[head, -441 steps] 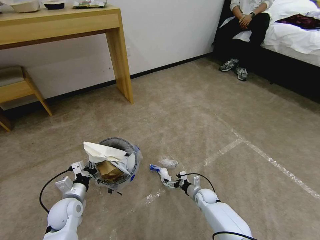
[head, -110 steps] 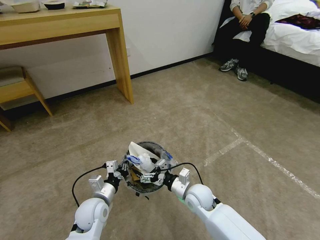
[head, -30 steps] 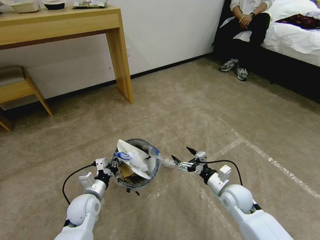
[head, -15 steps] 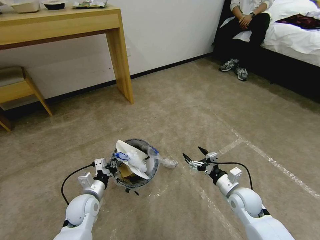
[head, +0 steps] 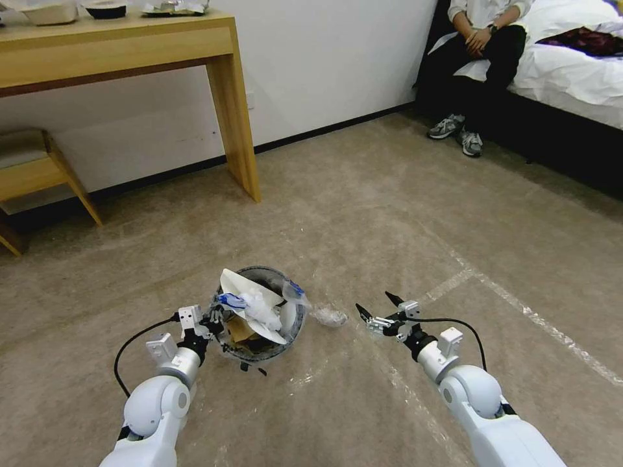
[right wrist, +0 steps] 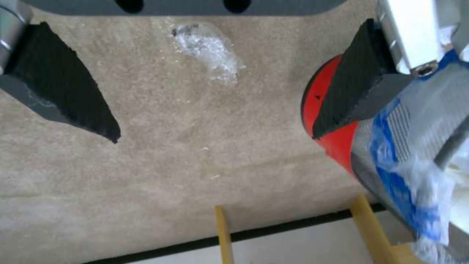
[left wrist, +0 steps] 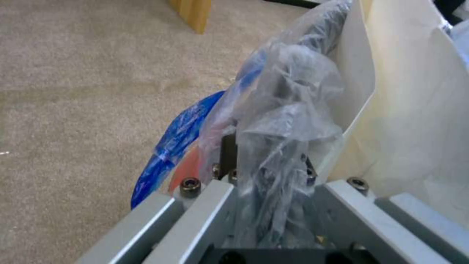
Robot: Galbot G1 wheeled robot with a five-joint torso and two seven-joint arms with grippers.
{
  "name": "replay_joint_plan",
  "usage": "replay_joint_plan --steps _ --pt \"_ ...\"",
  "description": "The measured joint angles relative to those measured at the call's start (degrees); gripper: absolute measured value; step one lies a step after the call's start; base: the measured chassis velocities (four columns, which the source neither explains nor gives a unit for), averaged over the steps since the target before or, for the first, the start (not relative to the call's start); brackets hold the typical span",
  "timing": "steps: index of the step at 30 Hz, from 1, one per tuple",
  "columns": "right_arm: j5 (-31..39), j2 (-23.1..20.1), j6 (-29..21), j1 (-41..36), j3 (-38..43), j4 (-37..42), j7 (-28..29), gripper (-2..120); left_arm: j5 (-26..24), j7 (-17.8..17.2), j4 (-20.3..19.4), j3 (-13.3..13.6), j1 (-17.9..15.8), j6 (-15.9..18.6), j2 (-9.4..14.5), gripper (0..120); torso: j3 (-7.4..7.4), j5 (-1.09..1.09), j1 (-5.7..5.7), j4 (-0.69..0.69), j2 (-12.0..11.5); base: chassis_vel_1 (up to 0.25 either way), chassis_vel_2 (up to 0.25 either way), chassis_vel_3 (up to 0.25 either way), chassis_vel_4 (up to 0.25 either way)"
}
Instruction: Pick up the trash bin and place the garbage on the floor into it.
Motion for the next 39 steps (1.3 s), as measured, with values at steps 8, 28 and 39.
replay_joint_plan --steps 8,28,39 --pt "-0.4 0.1 2.3 -0.4 -0.8 -2.9 -1.5 100 -0.2 -0.1 0.7 0.0 -0.3 0.1 -0.4 1 0.00 -0.01 0.00 -0.01 0.0 0.000 0.000 0.000 0.000" --pt "-0.3 0.4 1.0 0.7 -1.2 -4.0 -5.7 100 0.1 -0.1 1.4 0.3 -0.6 0.0 -1.2 1 0.00 0.00 0.00 0.00 0.0 0.000 0.000 0.000 0.000" --pt "0.0 0.5 1.3 0.4 -0.8 -4.3 -8.2 100 0.3 -0.2 1.5 0.3 -0.8 0.0 -1.4 1 0.00 0.00 -0.01 -0.01 0.0 -0.011 0.008 0.008 -0.010"
